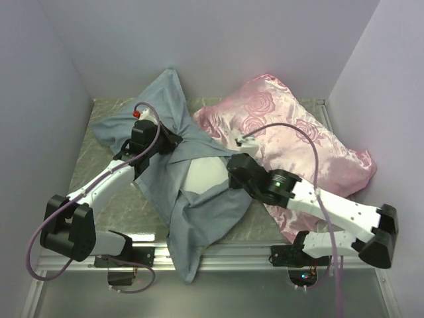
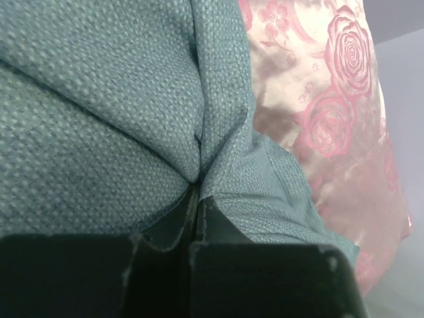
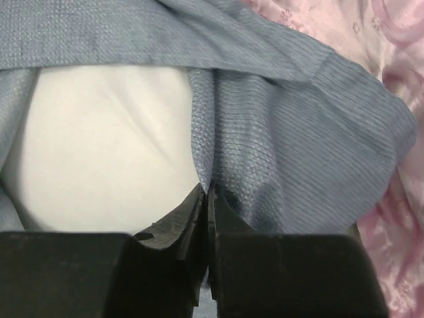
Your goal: Remove the pillowcase from the pillow
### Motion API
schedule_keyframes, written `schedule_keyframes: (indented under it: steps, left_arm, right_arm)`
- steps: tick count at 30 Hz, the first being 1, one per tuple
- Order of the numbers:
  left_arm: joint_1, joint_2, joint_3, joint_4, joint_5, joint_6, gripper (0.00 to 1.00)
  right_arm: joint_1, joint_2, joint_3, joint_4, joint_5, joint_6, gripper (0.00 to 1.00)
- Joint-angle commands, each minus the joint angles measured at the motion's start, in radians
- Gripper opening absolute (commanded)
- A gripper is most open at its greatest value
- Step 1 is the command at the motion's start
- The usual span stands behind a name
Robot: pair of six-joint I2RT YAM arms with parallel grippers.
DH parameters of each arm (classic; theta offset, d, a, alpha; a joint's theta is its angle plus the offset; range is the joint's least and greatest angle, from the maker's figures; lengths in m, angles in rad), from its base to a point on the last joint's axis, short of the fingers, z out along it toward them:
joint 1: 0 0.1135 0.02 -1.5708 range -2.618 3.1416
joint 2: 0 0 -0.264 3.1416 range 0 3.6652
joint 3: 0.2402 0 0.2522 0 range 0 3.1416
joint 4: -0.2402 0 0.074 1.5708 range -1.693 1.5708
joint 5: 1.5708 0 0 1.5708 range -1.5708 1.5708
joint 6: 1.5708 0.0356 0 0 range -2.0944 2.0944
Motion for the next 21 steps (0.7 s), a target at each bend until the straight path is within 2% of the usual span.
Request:
schedule_keyframes:
  steps: [1,7,13,16,18,19,21]
  left_arm:
    - [0.012,0.033,-0.003,-0.096,-0.043,0.022,0.02]
    - [0.040,0.043,0.020,-0.112,-0.031,0.023,0.02]
    - [0.042,0.039,0.057,-0.150,-0.017,0.033,0.01]
    - [0.042,0.023,0.086,-0.199,-0.023,0.054,0.03]
    - [0.040,0.014,0.112,-0.217,0.006,0.089,0.12]
    - [0.036,0.007,0.124,-0.257,0.005,0.103,0.28]
    - [0.014,-0.009,0.162,-0.297,-0.027,0.150,0.47]
  right_arm:
    - [0.009,-0.140,-0.128,-0.060,0.015,0.107,0.08]
    - [0.009,-0.297,-0.372,-0.074,0.009,0.294,0.06]
    - [0.007,-0.291,-0.583,0.105,-0.051,0.430,0.08]
    - [0.009,-0.262,-0.646,0.184,-0.052,0.470,0.13]
    - [0.019,-0.260,-0.658,0.231,-0.062,0.447,0.21]
    - [0.024,-0.262,-0.658,0.268,-0.066,0.441,0.27]
    - [0.026,-0.259,-0.644,0.288,-0.072,0.406,0.46]
